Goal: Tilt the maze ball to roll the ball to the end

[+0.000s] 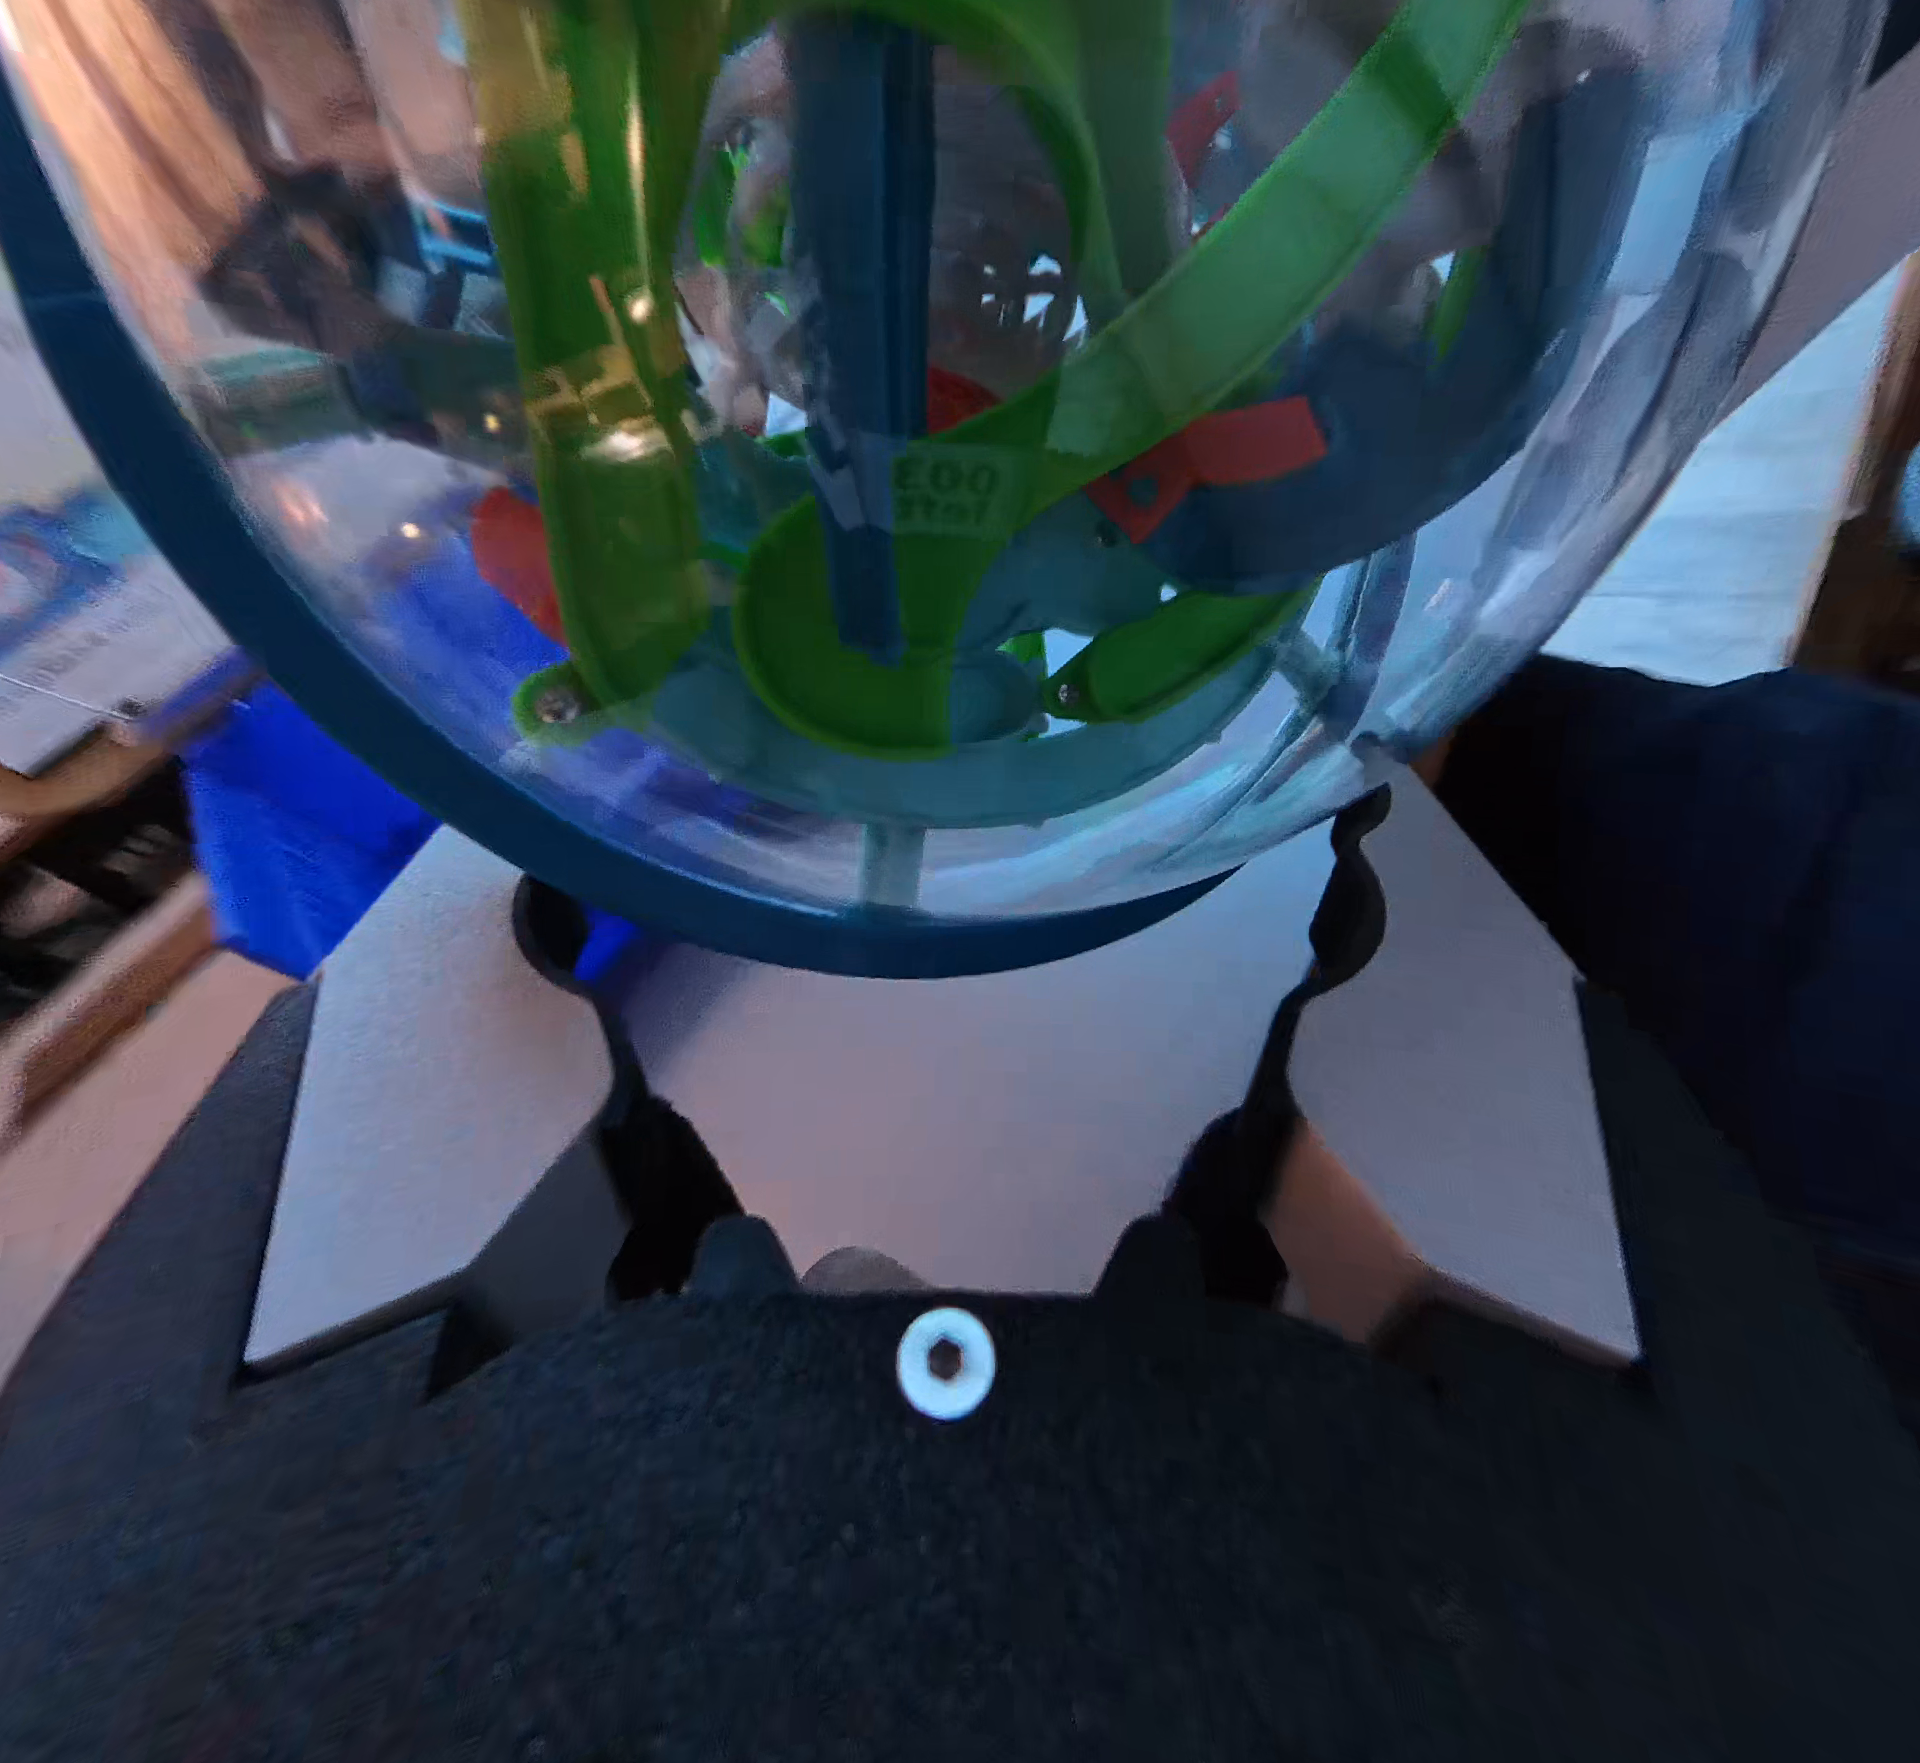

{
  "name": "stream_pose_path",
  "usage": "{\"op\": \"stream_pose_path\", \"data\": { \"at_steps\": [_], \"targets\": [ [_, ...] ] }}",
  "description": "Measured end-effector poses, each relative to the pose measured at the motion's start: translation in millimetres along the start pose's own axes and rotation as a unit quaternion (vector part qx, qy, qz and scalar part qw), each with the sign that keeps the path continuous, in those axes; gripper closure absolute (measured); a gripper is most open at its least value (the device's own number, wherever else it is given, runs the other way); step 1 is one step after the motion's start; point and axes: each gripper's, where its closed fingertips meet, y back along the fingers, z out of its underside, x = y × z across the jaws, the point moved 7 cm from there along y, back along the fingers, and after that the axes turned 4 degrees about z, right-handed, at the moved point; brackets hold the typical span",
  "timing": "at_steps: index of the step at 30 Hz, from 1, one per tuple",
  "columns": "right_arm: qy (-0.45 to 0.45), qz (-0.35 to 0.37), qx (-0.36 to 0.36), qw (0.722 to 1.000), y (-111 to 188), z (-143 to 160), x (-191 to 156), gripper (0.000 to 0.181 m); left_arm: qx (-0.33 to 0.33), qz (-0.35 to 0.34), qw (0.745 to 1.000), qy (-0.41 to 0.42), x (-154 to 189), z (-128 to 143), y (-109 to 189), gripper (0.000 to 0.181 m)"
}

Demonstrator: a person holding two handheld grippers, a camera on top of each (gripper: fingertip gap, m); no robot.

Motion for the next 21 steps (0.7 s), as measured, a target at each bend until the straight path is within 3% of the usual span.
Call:
{"op": "stream_pose_path", "data": {
  "at_steps": [1, 4, 11, 16, 21],
  "targets": [
    [-0.006, -0.026, -0.014, 1.0, -1, 2, 4, 0.027, -0.012, 0.013, 1.0, 0.022, 2, 4, -4, 0.042],
    [-0.009, -0.093, -0.07, 0.993, -8, 12, 9, 0.026, -0.058, 0.039, 0.996, 0.054, 11, 19, -16, 0.049],
    [0.082, -0.168, -0.175, 0.967, -19, 32, 10, 0.026, -0.184, 0.092, 0.977, 0.056, 36, 45, -37, 0.037],
    [0.151, -0.18, -0.188, 0.954, -20, 31, 1, 0.026, -0.216, 0.114, 0.968, 0.057, 49, 58, -44, 0.038],
    [0.179, -0.178, -0.19, 0.949, -18, 29, 1, 0.026, -0.206, 0.113, 0.97, 0.059, 51, 58, -46, 0.041]
  ]
}}
